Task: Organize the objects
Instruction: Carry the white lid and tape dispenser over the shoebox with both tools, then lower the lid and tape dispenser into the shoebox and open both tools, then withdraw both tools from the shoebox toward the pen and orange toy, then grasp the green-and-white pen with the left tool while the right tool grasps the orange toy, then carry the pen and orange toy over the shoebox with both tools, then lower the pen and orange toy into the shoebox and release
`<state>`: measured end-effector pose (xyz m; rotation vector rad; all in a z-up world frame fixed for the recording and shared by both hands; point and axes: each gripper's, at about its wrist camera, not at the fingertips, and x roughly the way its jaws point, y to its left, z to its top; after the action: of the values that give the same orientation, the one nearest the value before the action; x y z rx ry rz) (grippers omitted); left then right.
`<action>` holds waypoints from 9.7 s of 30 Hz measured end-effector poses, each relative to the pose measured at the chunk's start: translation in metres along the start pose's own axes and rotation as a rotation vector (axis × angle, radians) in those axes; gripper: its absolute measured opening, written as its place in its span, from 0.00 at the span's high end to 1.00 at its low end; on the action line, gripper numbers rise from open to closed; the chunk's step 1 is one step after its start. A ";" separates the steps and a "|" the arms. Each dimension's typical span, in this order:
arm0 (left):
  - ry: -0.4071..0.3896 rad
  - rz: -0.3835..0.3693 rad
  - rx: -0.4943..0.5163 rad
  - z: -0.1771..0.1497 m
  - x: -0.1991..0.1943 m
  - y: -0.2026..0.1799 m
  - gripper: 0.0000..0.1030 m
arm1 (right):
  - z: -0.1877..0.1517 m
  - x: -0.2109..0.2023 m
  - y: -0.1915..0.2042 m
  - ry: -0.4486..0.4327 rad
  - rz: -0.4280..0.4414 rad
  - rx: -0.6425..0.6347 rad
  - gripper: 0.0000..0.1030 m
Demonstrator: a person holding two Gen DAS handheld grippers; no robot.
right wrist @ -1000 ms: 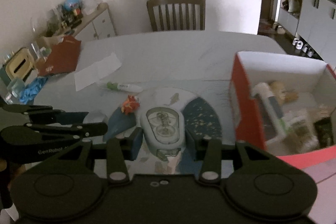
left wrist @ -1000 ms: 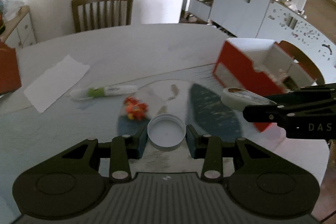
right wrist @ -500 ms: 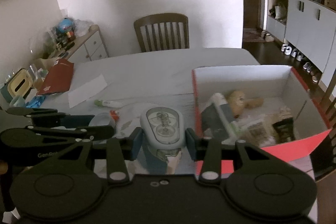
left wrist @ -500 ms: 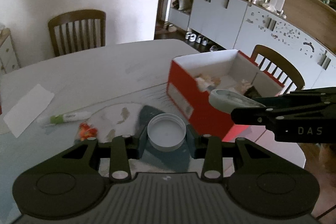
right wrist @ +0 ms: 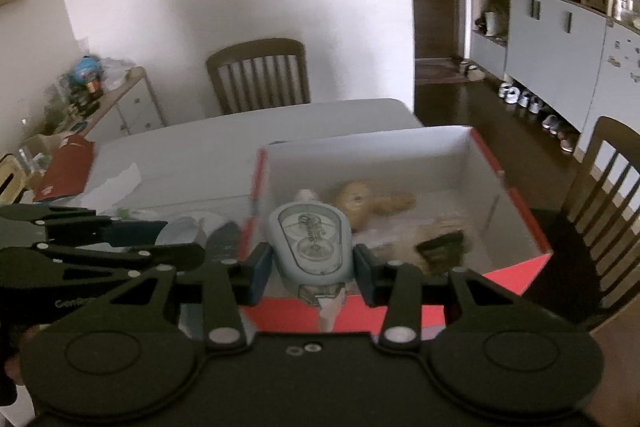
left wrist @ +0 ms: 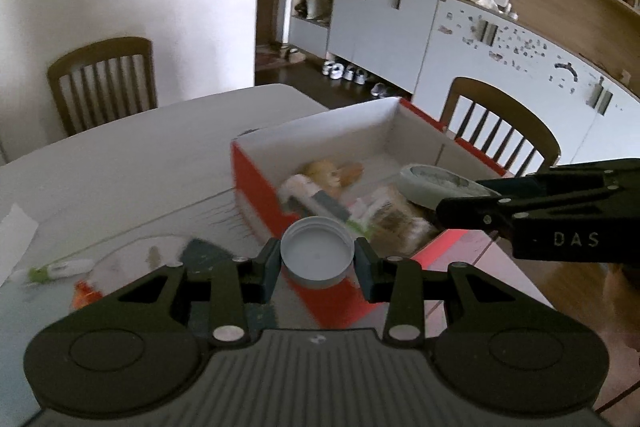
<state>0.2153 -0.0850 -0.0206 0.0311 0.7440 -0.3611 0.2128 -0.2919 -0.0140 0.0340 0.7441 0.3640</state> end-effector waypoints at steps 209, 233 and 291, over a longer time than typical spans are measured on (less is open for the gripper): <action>0.248 -0.050 -0.103 -0.100 0.035 0.261 0.84 | -0.039 0.188 0.224 0.304 0.068 -0.212 0.66; 0.129 -0.140 -0.291 -0.081 -0.035 0.154 0.84 | -0.025 0.044 0.129 0.087 0.131 -0.147 0.67; 0.337 -0.032 0.048 0.058 0.190 -0.045 0.84 | -0.001 0.102 -0.083 0.177 -0.075 -0.171 0.66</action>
<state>0.3666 -0.1950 -0.1001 0.1277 1.0703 -0.4090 0.3066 -0.3357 -0.0947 -0.1887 0.8844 0.3610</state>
